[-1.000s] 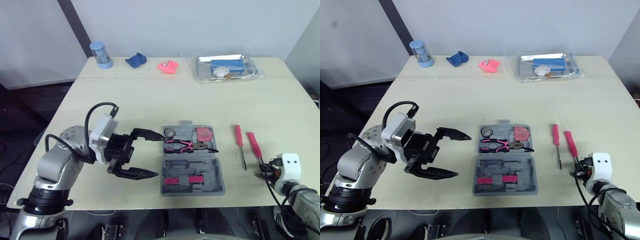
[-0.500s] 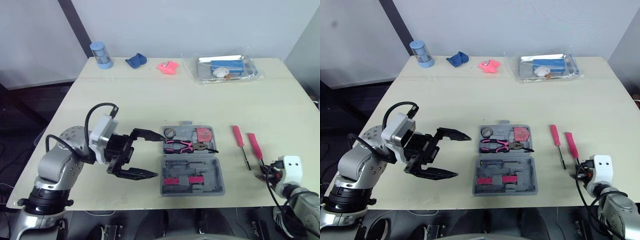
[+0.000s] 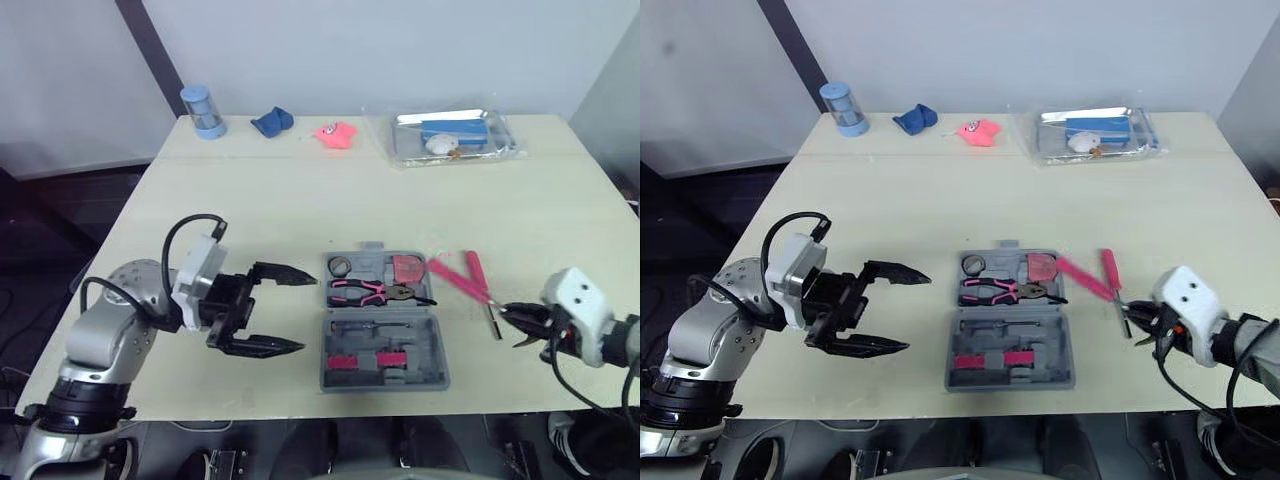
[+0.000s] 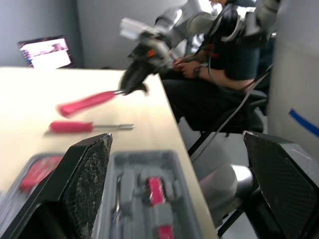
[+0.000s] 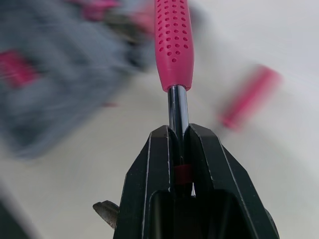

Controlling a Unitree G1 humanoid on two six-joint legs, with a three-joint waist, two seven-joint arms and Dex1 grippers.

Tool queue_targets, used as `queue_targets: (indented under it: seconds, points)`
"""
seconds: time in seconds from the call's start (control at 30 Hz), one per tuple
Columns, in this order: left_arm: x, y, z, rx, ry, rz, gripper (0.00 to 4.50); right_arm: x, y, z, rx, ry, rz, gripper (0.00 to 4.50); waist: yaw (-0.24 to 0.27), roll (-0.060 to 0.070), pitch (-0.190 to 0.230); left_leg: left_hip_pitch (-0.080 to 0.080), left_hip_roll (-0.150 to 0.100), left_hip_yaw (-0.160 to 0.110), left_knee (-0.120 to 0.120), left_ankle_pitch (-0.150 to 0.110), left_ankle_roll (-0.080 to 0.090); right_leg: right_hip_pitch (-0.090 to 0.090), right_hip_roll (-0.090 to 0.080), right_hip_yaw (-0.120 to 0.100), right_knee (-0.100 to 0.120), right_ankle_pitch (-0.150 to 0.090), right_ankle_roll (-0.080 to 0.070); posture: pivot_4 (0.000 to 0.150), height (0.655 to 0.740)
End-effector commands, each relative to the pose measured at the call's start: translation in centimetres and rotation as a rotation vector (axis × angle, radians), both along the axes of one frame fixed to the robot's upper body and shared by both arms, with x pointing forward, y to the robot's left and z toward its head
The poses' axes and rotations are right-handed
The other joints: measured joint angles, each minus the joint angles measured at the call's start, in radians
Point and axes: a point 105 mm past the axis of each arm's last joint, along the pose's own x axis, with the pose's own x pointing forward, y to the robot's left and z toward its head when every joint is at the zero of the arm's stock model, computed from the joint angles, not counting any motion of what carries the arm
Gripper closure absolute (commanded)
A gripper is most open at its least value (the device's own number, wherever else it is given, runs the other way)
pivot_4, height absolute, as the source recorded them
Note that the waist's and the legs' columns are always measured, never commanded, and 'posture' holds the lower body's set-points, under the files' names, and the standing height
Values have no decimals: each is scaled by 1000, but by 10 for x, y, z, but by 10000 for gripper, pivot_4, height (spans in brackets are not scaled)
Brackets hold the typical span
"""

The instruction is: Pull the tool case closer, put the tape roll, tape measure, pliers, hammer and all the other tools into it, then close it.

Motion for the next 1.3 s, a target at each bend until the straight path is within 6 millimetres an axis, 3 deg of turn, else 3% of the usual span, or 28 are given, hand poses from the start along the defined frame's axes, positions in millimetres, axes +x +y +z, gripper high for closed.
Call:
queue_targets:
  seconds: [0.03, 0.43, 0.5, 0.93, 1.3]
  points:
    - [0, 11, -1, 52, -56, 29, 0, -5, 21, 4, -100, 19, 180, 41816, -3, 0, 0, 0, 0, 1, 1, 0, 0, 0, 0, 1, 0, 0, 0, 1500, 7400]
    - [-4, 34, -22, 224, -72, 41, 0, 11, 64, 1, -370, 53, 418, 41816, -4, 0, 1, -2, 0, -1, 1, 2, -3, -2, -1, -2, -1, 0, 0, 1500, 7400]
    - [-5, 40, -31, 301, -94, 26, 0, 13, 72, -2, -379, 53, 426, 41816, -5, -1, 1, -3, 0, -1, 1, 2, -3, -2, -2, -2, -1, 0, 0, 1500, 7400]
    - [-9, 41, -27, 287, -96, -36, 0, 20, 104, -19, -424, 70, 440, 41816, -8, 0, 1, -3, 0, -1, 1, 2, -3, -4, -2, -2, 0, 0, 0, 1500, 7400]
    - [-13, 49, -37, 341, -136, -66, 0, 18, 119, -27, -444, 83, 457, 41816, -8, 0, 1, -3, -1, -1, 1, 2, -3, -4, -2, -3, 0, 0, 0, 1500, 7400]
